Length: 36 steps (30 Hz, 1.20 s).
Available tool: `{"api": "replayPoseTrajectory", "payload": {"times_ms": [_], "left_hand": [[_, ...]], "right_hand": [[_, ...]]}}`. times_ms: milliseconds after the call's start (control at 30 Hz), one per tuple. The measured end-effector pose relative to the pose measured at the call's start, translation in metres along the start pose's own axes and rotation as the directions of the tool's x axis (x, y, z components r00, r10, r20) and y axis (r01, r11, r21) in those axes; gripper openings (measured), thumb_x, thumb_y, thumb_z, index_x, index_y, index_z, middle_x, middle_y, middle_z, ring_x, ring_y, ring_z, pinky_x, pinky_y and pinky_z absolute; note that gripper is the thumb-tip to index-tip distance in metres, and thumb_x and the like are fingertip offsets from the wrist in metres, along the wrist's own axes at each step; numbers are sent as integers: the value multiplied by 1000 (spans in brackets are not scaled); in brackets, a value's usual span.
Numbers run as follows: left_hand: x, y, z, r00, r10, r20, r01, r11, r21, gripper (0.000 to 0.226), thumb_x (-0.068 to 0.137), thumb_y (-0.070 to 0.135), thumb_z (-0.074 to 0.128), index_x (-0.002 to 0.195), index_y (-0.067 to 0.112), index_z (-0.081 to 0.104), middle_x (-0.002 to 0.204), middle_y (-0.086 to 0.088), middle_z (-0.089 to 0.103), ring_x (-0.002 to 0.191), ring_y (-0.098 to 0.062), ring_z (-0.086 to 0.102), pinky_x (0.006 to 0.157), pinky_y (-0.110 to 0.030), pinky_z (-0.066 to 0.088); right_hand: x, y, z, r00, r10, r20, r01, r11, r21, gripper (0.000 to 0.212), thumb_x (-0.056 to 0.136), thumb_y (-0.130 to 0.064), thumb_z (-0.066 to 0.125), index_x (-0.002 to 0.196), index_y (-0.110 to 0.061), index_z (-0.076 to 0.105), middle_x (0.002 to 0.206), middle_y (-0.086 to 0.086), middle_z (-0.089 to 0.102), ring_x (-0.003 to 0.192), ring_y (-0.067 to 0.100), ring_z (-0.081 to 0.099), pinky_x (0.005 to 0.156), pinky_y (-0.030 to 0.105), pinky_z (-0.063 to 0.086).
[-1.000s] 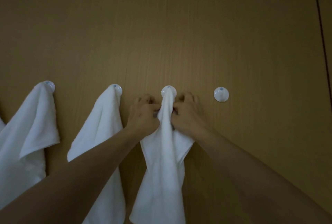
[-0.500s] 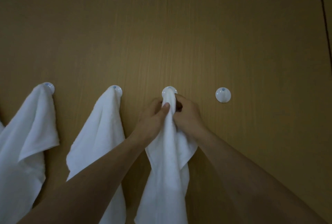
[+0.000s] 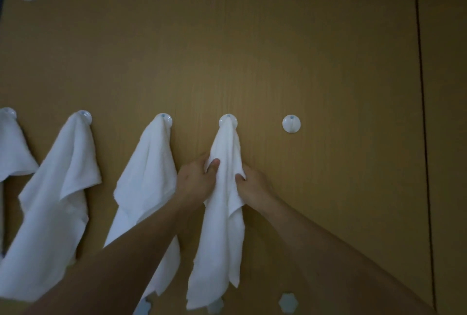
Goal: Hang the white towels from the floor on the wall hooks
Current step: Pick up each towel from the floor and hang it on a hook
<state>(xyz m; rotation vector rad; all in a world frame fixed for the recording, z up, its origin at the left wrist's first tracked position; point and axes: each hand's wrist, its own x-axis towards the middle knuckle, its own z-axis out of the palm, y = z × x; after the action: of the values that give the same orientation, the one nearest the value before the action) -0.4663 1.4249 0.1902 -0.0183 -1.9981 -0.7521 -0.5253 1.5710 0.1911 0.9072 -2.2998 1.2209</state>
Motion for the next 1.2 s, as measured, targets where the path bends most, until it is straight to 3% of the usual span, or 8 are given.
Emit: {"api": "replayPoseTrajectory", "payload": {"times_ms": [133,300,400,500,600,700,1033,1200], "left_hand": [[-31,13,-20,1000,-17,-4,17,981,191,52,99,47,43,145,24,42,140,0,54,122,-22,55,102,-37,43],[-74,35,-31,993,96,73,-114,943,311,48,96,42,52,139,21,50,141,-4,53,114,-25,59,103,-39,43],[-96,55,-33,975,161,150,-203,922,328,48,95,39,54,139,17,51,140,-6,53,126,-25,50,103,-37,40],[-120,77,-32,945,223,240,-291,908,300,48,96,37,53,139,18,50,141,-8,51,127,-28,48,101,-43,43],[-149,97,-28,909,292,298,-358,913,197,47,95,35,54,138,18,51,139,-8,51,125,-29,48,100,-44,44],[-185,118,-18,852,361,379,-418,905,77,48,95,37,53,139,20,49,141,-8,49,126,-27,46,105,-39,39],[-381,268,4,565,646,514,-512,762,-396,52,91,45,55,140,29,48,144,-3,46,132,-26,41,109,-35,35],[-502,377,-37,357,818,452,-492,576,-653,51,89,42,57,136,24,51,135,-3,50,127,-25,43,106,-38,39]], "right_hand": [[-32,3,-10,1000,12,28,-11,999,-37,50,96,-30,45,145,-28,42,137,-1,54,123,22,52,103,43,46],[-80,3,-24,993,90,71,-78,986,-150,55,86,-25,49,141,-30,48,139,3,53,127,28,51,102,43,48],[-116,2,-39,996,74,44,-66,986,-151,38,84,-26,51,120,-30,62,114,0,65,103,21,63,86,36,56],[-154,6,-60,995,97,5,-93,966,-243,40,83,-20,56,123,-22,61,114,5,61,91,17,59,76,24,50],[-195,2,-85,977,196,-85,-213,895,-393,61,82,-24,59,142,-28,46,129,10,49,118,27,53,88,24,44],[-257,-5,-106,938,301,-170,-346,828,-442,66,84,-25,58,148,-27,39,135,15,47,127,32,47,99,30,44],[-546,-70,-187,626,566,-536,-777,400,-485,67,85,-28,57,148,-23,36,136,16,48,128,36,45,101,40,44],[-716,-136,-231,413,564,-715,-908,193,-373,65,89,-33,57,149,-23,35,141,16,46,129,33,45,104,38,41]]}}
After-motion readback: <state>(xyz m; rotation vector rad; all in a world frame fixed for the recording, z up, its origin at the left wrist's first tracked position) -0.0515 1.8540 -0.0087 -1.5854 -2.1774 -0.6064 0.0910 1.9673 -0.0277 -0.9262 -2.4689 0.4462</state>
